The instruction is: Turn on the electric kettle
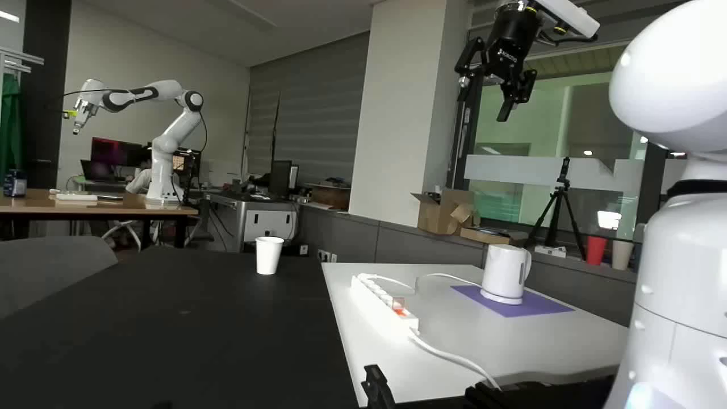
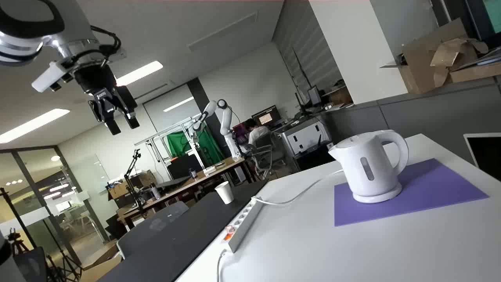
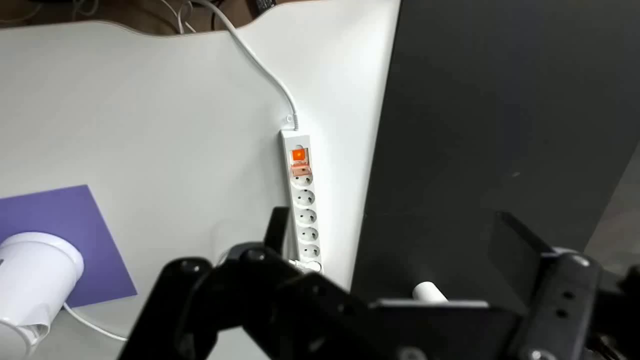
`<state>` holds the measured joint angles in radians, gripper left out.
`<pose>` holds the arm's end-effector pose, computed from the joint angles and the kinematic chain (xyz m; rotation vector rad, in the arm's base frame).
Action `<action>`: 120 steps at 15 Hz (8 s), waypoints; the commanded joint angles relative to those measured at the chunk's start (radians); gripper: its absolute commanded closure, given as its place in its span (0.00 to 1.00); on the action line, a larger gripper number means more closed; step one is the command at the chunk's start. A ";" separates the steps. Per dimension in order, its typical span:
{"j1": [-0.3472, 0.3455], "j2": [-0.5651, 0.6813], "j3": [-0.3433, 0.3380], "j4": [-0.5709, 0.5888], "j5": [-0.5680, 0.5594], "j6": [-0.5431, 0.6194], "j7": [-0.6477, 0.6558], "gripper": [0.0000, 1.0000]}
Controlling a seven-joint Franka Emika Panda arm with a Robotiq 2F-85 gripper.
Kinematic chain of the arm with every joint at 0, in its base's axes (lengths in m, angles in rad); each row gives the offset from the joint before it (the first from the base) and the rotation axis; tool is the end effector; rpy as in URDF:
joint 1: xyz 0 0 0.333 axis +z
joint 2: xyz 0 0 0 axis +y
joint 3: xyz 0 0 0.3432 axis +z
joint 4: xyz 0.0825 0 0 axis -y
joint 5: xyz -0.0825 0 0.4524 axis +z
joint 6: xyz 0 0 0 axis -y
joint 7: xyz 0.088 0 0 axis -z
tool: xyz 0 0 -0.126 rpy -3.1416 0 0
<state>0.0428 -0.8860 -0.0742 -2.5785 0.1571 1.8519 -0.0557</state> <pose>0.3527 0.0022 0.5318 -2.9253 -0.0222 -0.2400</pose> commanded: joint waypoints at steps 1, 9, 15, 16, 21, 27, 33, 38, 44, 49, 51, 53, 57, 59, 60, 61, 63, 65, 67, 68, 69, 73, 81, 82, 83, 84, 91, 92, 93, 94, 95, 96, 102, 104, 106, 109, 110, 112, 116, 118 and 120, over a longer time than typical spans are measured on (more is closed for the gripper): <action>-0.011 0.002 0.007 0.003 0.007 -0.003 -0.007 0.00; -0.011 0.001 0.007 0.003 0.006 -0.003 -0.008 0.00; -0.011 0.001 0.007 0.003 0.006 -0.003 -0.008 0.00; -0.021 0.017 0.001 0.003 -0.004 0.026 -0.015 0.00; -0.114 0.155 -0.067 0.030 -0.052 0.267 -0.026 0.00; -0.246 0.467 -0.172 0.149 -0.069 0.585 0.018 0.00; -0.339 0.783 -0.261 0.464 -0.059 0.571 0.032 0.00; -0.378 0.849 -0.297 0.559 -0.025 0.475 -0.037 0.00; -0.398 0.916 -0.309 0.665 0.003 0.389 -0.065 0.00; -0.398 0.917 -0.309 0.666 0.003 0.388 -0.065 0.00; -0.398 0.917 -0.309 0.667 0.003 0.388 -0.065 0.00; -0.398 0.917 -0.309 0.667 0.003 0.388 -0.065 0.00; -0.398 0.917 -0.309 0.667 0.003 0.387 -0.065 0.00; -0.404 0.989 -0.309 0.735 0.033 0.391 -0.058 0.00; -0.410 1.038 -0.309 0.779 0.063 0.395 -0.061 0.00; -0.416 1.078 -0.306 0.814 0.092 0.400 -0.057 0.00; -0.436 1.184 -0.290 0.916 0.156 0.414 -0.047 0.00; -0.458 1.289 -0.266 1.017 0.182 0.440 -0.016 0.00; -0.480 1.388 -0.241 1.113 0.179 0.459 0.018 0.00; -0.490 1.439 -0.231 1.162 0.170 0.463 0.044 0.00; -0.499 1.488 -0.222 1.210 0.161 0.460 0.072 0.25; -0.529 1.661 -0.194 1.390 0.145 0.450 0.176 0.49; -0.560 1.940 -0.222 1.748 0.148 0.342 0.314 0.99; -0.569 1.971 -0.224 1.790 0.148 0.322 0.327 1.00; -0.579 2.001 -0.224 1.832 0.149 0.299 0.338 1.00; -0.590 2.031 -0.222 1.873 0.151 0.275 0.349 1.00; -0.638 2.173 -0.210 2.075 0.165 0.137 0.402 1.00; -0.653 2.155 -0.153 2.049 0.112 0.150 0.416 1.00; -0.658 2.166 -0.141 2.065 0.107 0.145 0.421 1.00; -0.663 2.171 -0.126 2.074 0.099 0.140 0.428 1.00; -0.668 2.175 -0.112 2.082 0.095 0.134 0.433 1.00; -0.673 2.179 -0.100 2.089 0.090 0.129 0.435 1.00; -0.691 2.201 -0.054 2.130 0.080 0.097 0.449 1.00; -0.695 2.215 -0.044 2.148 0.078 0.095 0.456 1.00; -0.700 2.231 -0.029 2.167 0.084 0.114 0.456 1.00; -0.704 2.250 -0.010 2.195 0.086 0.140 0.463 1.00; -0.705 2.256 -0.004 2.205 0.086 0.148 0.462 1.00; -0.705 2.267 0.004 2.218 0.084 0.163 0.466 1.00; -0.704 2.284 0.022 2.233 0.084 0.170 0.474 1.00; -0.704 2.292 0.027 2.241 0.083 0.170 0.477 1.00; -0.703 2.299 0.033 2.247 0.083 0.170 0.479 1.00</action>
<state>-0.6529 1.3708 -0.0597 -0.4090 0.2540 2.0319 0.3786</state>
